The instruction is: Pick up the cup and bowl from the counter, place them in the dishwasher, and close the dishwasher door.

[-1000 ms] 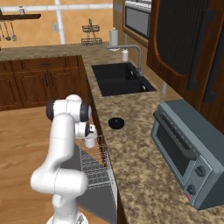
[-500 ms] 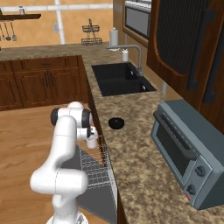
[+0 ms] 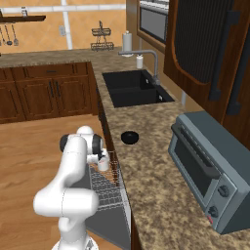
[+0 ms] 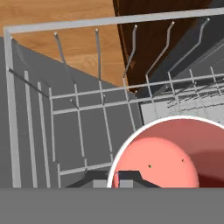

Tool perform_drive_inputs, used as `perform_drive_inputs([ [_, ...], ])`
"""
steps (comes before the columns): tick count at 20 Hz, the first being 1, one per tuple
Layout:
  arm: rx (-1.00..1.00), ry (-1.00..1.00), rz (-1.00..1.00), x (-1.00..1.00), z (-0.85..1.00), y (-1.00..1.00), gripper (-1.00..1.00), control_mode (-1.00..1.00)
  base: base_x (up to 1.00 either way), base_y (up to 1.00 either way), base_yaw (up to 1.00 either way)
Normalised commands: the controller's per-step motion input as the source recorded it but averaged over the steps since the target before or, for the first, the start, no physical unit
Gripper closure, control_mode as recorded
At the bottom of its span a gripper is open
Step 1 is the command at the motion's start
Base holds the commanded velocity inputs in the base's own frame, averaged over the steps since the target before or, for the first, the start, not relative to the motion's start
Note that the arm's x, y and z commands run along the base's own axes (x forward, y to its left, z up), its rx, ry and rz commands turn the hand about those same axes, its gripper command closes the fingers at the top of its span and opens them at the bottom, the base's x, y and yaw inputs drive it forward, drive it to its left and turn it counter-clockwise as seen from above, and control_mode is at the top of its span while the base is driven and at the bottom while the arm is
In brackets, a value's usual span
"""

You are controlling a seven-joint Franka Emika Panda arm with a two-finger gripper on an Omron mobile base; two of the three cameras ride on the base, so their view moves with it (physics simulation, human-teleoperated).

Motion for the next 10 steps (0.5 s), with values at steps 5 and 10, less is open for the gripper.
perform_drive_inputs([
  [5, 0.0, 0.05, 0.0, 0.0, -0.69, 0.0, 1.0, -1.0, 0.0, 0.0, 0.0],
  [10, 0.0, 0.05, 0.0, -0.09, -0.28, 0.09, -1.0, -1.0, 0.0, 0.0, 0.0],
])
